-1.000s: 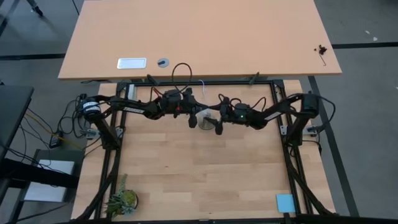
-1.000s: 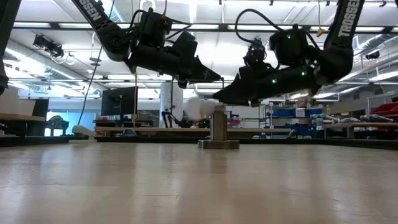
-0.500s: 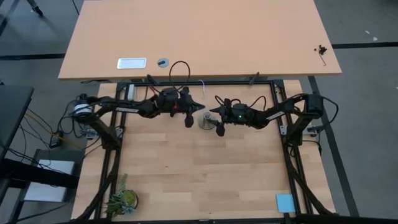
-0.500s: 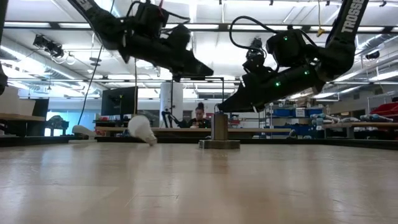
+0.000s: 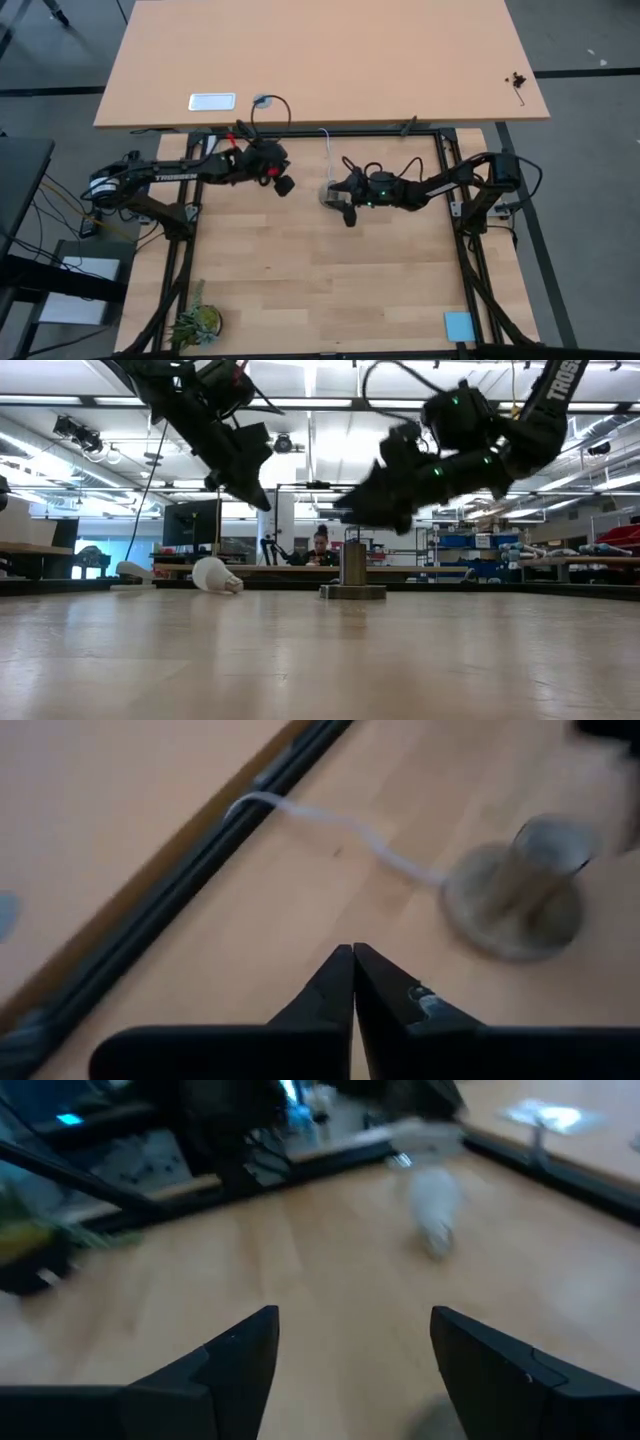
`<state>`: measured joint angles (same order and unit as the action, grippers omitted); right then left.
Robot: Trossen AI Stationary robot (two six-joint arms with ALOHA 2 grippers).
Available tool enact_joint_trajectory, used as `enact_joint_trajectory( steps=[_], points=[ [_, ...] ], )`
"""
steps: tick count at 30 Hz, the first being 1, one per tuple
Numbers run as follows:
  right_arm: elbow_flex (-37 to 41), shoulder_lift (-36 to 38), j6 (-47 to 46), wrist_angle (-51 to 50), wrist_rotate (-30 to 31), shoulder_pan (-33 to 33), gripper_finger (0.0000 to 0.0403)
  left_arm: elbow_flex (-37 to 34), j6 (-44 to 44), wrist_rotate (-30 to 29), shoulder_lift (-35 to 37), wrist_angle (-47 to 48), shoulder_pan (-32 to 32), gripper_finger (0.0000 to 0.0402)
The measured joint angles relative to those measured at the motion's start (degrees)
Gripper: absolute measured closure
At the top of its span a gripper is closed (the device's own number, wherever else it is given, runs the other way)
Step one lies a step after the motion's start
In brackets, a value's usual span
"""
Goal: Screw lightbulb
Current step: Insert the white lightbulb into the gold lamp
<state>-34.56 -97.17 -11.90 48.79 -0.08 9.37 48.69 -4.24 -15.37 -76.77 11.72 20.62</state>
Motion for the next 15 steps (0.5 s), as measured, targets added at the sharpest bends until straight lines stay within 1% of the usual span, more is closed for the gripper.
enact_joint_trajectory(
  steps=[2, 4, 7, 10, 13, 15],
  points=[
    [-3.2, 0.0, 0.9, -1.9, 0.0, -1.0, 0.0139, 0.0, 1.3, -4.0, 0.0, 2.3, 0.0, 0.038],
    [-6.8, 0.0, 2.5, -6.1, 0.0, -1.9, 0.0142, 0.0, 2.2, -7.5, 0.0, 4.6, 1.3, 0.0382],
    [-12.4, 0.0, 5.3, -14.3, -0.1, -2.7, 0.0142, -0.5, 2.3, -7.7, 0.0, 5.9, 4.9, 0.0395],
    [-16.7, 0.0, 6.5, -19.9, 0.1, -2.9, 0.0142, -2.1, 2.6, -6.5, -0.1, 4.4, 9.5, 0.0398],
    [-18.9, 0.0, 3.8, -21.0, 1.0, -2.6, 0.0146, -3.4, 2.6, -2.1, -1.2, 3.9, 14.7, 0.0398],
    [-19.8, 0.0, 2.6, -21.0, 0.9, -2.1, 0.0151, -4.2, 3.7, 1.0, -2.4, 3.5, 16.9, 0.04]
  ],
)
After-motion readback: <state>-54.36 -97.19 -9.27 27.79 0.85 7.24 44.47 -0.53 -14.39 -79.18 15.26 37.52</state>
